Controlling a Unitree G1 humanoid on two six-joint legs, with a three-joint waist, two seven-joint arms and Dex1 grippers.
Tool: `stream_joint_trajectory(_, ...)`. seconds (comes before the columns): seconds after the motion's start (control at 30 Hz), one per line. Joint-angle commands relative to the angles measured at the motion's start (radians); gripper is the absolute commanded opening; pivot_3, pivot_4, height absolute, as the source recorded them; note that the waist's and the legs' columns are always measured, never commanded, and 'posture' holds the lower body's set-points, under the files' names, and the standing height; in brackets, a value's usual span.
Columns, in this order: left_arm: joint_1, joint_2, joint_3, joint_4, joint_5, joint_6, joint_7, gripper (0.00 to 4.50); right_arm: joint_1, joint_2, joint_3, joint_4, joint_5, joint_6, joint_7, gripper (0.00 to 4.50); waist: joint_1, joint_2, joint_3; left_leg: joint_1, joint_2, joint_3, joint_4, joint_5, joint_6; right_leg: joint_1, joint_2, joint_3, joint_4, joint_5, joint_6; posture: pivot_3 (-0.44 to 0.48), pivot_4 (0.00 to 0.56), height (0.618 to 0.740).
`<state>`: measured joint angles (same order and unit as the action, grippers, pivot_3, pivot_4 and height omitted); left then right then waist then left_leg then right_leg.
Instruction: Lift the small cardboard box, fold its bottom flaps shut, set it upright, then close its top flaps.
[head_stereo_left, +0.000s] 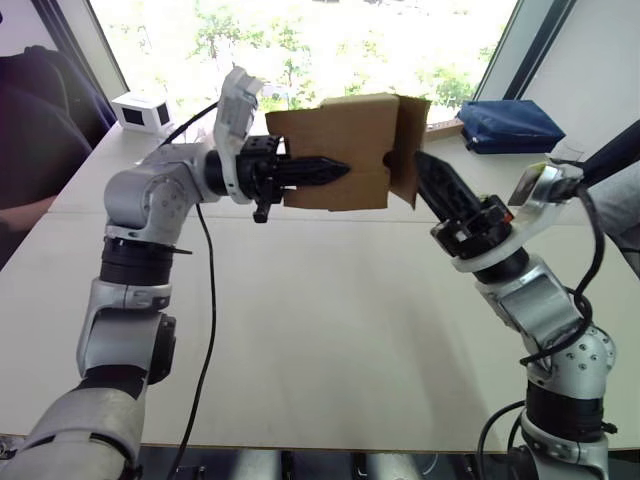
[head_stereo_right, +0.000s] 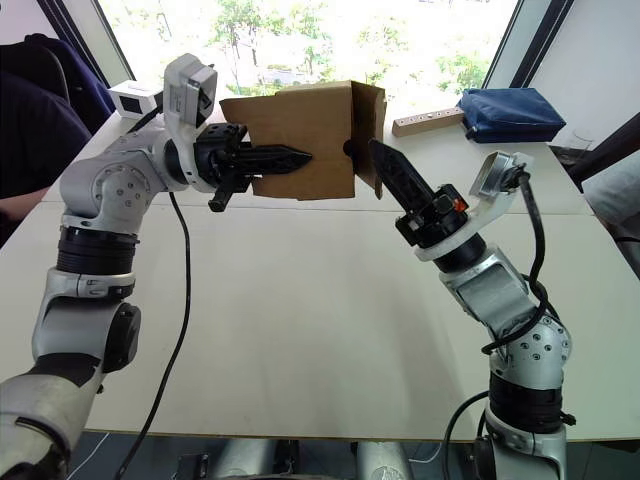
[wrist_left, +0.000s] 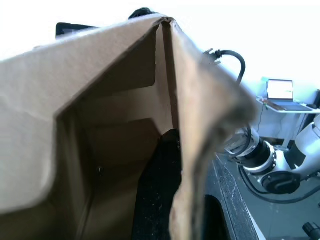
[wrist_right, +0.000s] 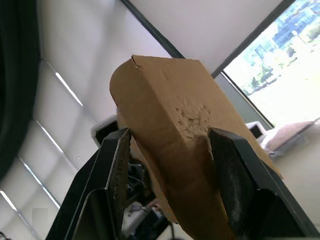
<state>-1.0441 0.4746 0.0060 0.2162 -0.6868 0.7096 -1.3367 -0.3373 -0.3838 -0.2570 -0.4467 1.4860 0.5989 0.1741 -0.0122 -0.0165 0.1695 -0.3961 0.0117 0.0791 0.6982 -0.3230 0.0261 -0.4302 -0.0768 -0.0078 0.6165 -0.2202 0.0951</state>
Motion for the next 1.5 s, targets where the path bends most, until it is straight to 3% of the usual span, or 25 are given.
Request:
stream_joint_trajectory(0.03, -0.026, 0.004, 0.020, -0.025, -0.015, -0.008, -0.004, 0.00, -0.030, -0.020, 0.002, -0.007, -0.121, -0.036, 0.006, 2.54, 0.000, 0.000, 0.000, 0.000, 0.000, 0.000, 0.000, 0.000, 0.000, 0.000, 0.000, 0.000, 0.000, 0.000, 0.000, 0.000, 0.150, 0.740)
stream_joint_trajectory(0.4, -0.029, 0.001, 0.019, -0.023, -0.013, -0.009, -0.004, 0.00, -0.111, -0.007, 0.077, -0.045, -0.249, -0.018, 0.022, 2.54, -0.001, 0.000, 0.000, 0.000, 0.000, 0.000, 0.000, 0.000, 0.000, 0.000, 0.000, 0.000, 0.000, 0.000, 0.000, 0.000, 0.150, 0.740)
stream_joint_trajectory(0.73, -0.033, 0.004, 0.019, 0.003, -0.002, -0.018, -0.017, 0.00, 0.028, -0.171, -0.074, -0.139, 0.002, 0.052, 0.074, 2.54, 0.001, 0.000, 0.000, -0.001, -0.001, 0.000, 0.000, 0.000, 0.000, 0.000, -0.001, 0.000, -0.001, 0.000, 0.000, 0.000, 0.150, 0.740)
stream_joint_trajectory(1.13, -0.034, 0.005, 0.015, 0.006, 0.000, -0.018, -0.030, 0.00, 0.072, -0.192, -0.151, -0.119, 0.164, 0.023, 0.088, 2.54, 0.002, 0.000, 0.000, 0.000, 0.000, 0.000, 0.000, 0.000, 0.000, 0.000, 0.000, 0.000, 0.000, 0.000, 0.000, 0.000, 0.150, 0.740)
stream_joint_trajectory(1.37, -0.036, 0.007, 0.017, -0.005, -0.004, -0.012, -0.027, 0.00, 0.045, -0.150, -0.161, -0.013, 0.116, -0.036, 0.044, 2.54, 0.001, 0.000, 0.000, 0.000, 0.000, 0.000, 0.000, 0.000, 0.000, 0.000, 0.000, 0.000, 0.000, 0.000, 0.000, 0.000, 0.150, 0.740)
stream_joint_trajectory(1.47, -0.037, 0.008, 0.018, -0.002, -0.003, -0.012, -0.029, 0.00, 0.037, -0.146, -0.150, 0.009, 0.083, -0.038, 0.055, 1.85, 0.001, 0.000, 0.000, 0.000, 0.000, 0.000, 0.000, 0.000, 0.000, 0.000, 0.000, 0.000, 0.000, 0.000, 0.000, 0.000, 0.150, 0.740)
stream_joint_trajectory(1.5, -0.037, 0.008, 0.019, -0.003, -0.004, -0.011, -0.030, 0.00, 0.034, -0.145, -0.144, 0.012, 0.079, -0.036, 0.060, 1.39, 0.001, 0.000, 0.000, 0.000, 0.000, 0.000, 0.000, 0.000, 0.000, 0.000, 0.000, 0.000, 0.000, 0.000, 0.000, 0.000, 0.150, 0.740)
